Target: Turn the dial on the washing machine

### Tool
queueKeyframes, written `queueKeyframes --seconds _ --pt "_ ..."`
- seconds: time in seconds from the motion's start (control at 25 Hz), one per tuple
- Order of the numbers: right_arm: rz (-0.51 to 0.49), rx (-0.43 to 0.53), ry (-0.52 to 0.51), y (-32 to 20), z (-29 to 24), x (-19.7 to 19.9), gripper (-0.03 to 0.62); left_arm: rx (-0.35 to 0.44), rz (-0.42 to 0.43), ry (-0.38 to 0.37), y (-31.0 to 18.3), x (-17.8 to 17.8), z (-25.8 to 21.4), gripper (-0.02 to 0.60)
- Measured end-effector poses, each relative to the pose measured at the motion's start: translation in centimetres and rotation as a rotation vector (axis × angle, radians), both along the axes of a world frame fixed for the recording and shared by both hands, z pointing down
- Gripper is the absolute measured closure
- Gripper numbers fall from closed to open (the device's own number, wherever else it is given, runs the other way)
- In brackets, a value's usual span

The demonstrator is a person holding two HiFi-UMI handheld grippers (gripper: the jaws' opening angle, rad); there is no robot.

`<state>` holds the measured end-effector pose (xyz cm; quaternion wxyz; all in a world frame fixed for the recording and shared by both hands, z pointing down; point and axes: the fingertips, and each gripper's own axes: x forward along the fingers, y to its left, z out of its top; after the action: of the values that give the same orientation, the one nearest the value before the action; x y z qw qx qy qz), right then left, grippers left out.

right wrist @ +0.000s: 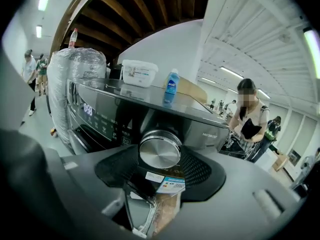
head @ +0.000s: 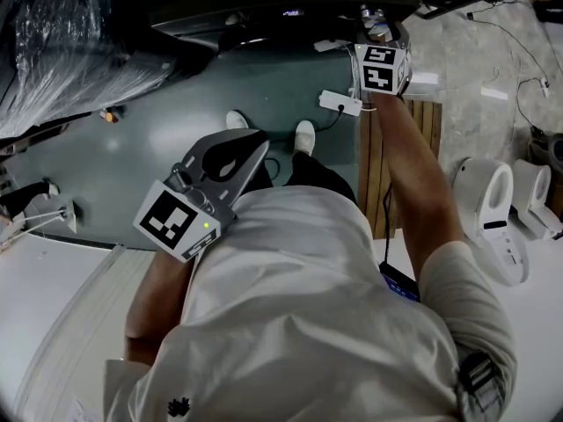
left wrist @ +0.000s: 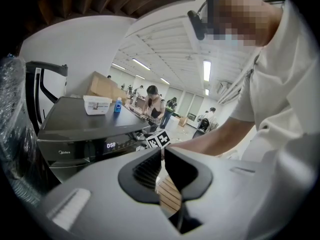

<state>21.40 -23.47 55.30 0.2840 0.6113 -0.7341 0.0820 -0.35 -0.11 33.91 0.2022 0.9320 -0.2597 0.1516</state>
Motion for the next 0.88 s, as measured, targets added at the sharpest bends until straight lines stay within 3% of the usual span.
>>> queueKeyframes --seconds 0.16,0.32,0.4,0.64,0.88 --pt "0.033 -0.022 -0.090 0.1 -0.7 0.2 0.331 0.001 -0.004 0.002 -0.1 -0.1 0.0 0.522" --pt "0.097 -0.028 -0.283 0.2 -0.7 0.6 0.330 -0.002 0.003 0.005 -0.1 0.2 0.0 0.522" --pt "0.115 -0.025 -0.331 0.3 -0.7 0.7 0.332 -0.003 0.006 0.005 0.0 0.3 0.0 0.522" --pt "0.093 -0.012 -0.287 0.7 -0.8 0.8 0.329 0.000 0.004 -0.001 -0.1 0.0 0.0 0.522" --pt "-0.005 0.011 -0.093 1.3 -1.0 0.6 0.329 -0.002 0.007 0.003 0.0 0.1 -0.2 0.522"
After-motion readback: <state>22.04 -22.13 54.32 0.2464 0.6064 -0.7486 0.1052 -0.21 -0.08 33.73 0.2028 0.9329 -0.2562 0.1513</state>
